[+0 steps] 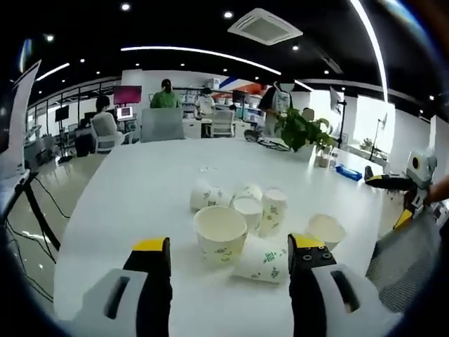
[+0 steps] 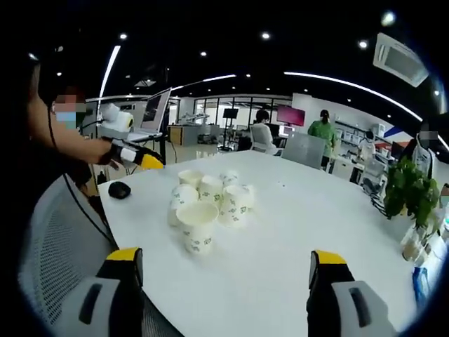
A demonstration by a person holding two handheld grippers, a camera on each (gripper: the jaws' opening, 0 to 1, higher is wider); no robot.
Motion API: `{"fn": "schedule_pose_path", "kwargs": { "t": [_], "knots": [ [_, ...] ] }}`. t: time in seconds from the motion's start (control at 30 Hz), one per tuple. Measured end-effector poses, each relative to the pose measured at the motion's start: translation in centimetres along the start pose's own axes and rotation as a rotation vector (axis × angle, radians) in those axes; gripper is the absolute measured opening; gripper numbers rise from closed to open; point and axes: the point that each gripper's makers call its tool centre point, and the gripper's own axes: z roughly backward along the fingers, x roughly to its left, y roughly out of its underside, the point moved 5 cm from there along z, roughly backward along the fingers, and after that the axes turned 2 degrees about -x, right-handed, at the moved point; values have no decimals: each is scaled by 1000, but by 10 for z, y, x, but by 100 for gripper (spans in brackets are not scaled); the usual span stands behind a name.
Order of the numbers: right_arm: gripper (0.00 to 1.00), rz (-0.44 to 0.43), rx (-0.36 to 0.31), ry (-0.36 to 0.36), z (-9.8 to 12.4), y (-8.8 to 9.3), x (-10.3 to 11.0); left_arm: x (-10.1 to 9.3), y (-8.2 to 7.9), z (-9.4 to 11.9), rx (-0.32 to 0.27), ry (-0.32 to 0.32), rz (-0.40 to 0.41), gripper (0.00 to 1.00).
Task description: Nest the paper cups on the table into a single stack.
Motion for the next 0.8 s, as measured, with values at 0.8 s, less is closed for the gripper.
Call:
{"fn": "schedule_pose_path", "kwargs": {
  "t": [0.8],
  "knots": [
    [88, -103, -22, 57, 1, 7, -14, 35, -1, -53, 147, -33, 163, 44]
  ]
}}
